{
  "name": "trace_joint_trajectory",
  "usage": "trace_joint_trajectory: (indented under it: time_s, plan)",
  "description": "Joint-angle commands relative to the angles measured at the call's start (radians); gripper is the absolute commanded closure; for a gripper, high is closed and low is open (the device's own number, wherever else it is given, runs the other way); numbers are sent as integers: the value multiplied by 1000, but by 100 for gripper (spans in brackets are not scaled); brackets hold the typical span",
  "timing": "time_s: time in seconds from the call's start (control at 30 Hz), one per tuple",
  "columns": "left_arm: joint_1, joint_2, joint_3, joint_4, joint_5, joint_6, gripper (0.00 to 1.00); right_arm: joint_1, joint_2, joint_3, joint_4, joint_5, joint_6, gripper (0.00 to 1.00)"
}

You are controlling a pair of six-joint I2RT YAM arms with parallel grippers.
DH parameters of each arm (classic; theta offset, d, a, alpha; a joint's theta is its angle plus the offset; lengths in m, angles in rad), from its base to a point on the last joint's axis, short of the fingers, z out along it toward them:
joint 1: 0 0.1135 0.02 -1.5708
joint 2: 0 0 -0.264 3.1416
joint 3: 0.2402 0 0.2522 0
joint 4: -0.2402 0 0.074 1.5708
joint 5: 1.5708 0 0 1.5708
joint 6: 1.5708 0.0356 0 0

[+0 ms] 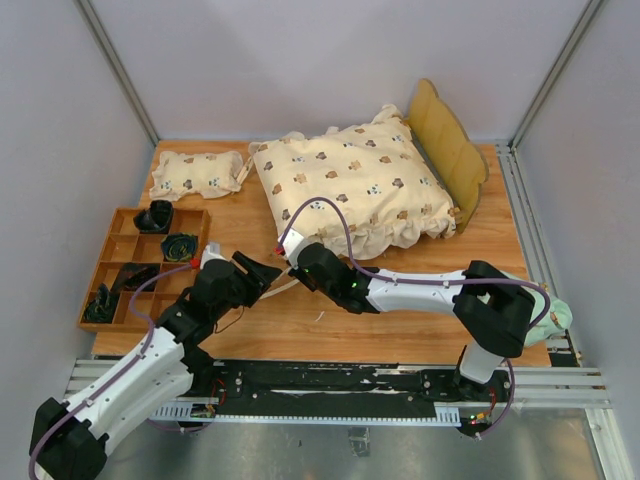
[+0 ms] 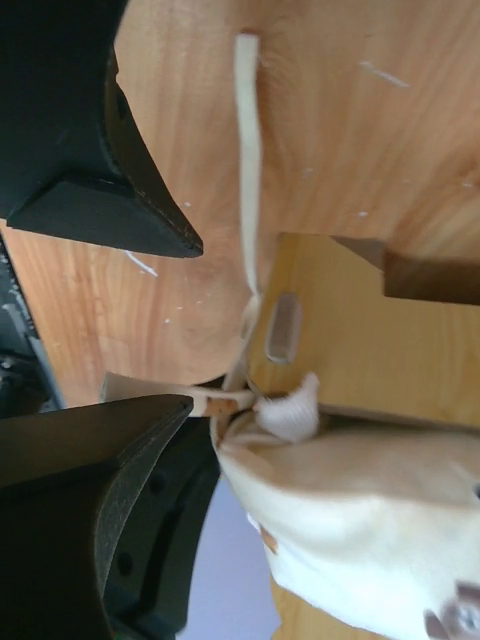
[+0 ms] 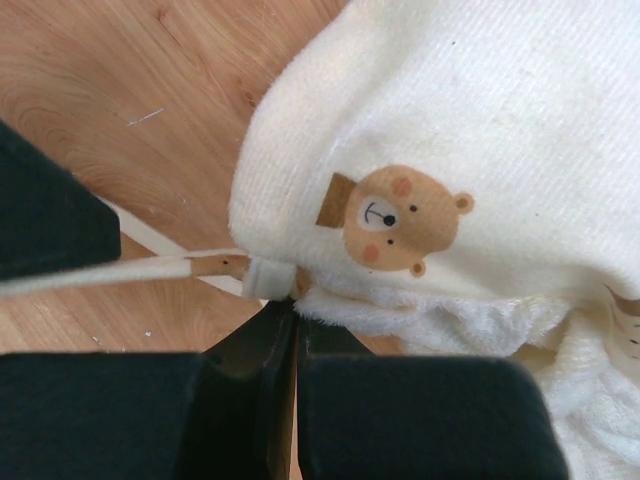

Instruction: Set up the pet bed

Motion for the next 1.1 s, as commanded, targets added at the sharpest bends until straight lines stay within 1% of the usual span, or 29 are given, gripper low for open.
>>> trace_joint_trajectory:
  time_s: [0.0, 0.1, 0.27, 0.4, 0.43, 0.53, 0.67, 0.73, 0.77, 0.83, 0.87, 0.9, 0.93, 1.03, 1.07]
  plan:
    - [1, -34, -56, 111, 99, -139, 38, -12, -2, 7, 35, -19, 18, 100]
    - [1, -26, -58, 135, 99, -163, 36, -12, -1, 7, 37, -26, 19, 100]
    - [1, 7, -79, 218, 140, -231, 36, -12, 1, 7, 39, -33, 21, 100]
    - [1, 48, -85, 267, 159, -234, 36, -12, 0, 6, 41, -40, 21, 100]
    - [1, 54, -85, 278, 160, -229, 37, -12, -1, 7, 40, -41, 21, 100]
    - [1, 61, -99, 318, 160, -226, 42, -12, -4, 8, 40, -46, 22, 100]
    - [1, 58, -127, 389, 173, -245, 52, -12, 0, 9, 37, -50, 23, 100]
    - [1, 59, -132, 413, 175, -246, 63, -12, 2, 6, 43, -51, 19, 100]
    - [1, 60, -128, 418, 171, -241, 69, -12, 2, 3, 45, -56, 16, 100]
    - [1, 63, -119, 426, 150, -223, 91, -12, 0, 5, 48, -81, -3, 100]
    - [1, 64, -113, 429, 139, -210, 99, -12, -6, 4, 48, -91, -16, 99]
    - [1, 68, -105, 431, 125, -198, 100, -12, -14, 0, 50, -92, -31, 96]
    - [1, 72, -94, 432, 110, -183, 100, -12, -29, -12, 56, -90, -46, 90]
    - [1, 103, -46, 410, 78, -136, 100, -11, -92, -59, 64, -136, -131, 65]
    - [1, 114, -27, 403, 71, -117, 100, -12, -115, -88, 57, -169, -173, 59]
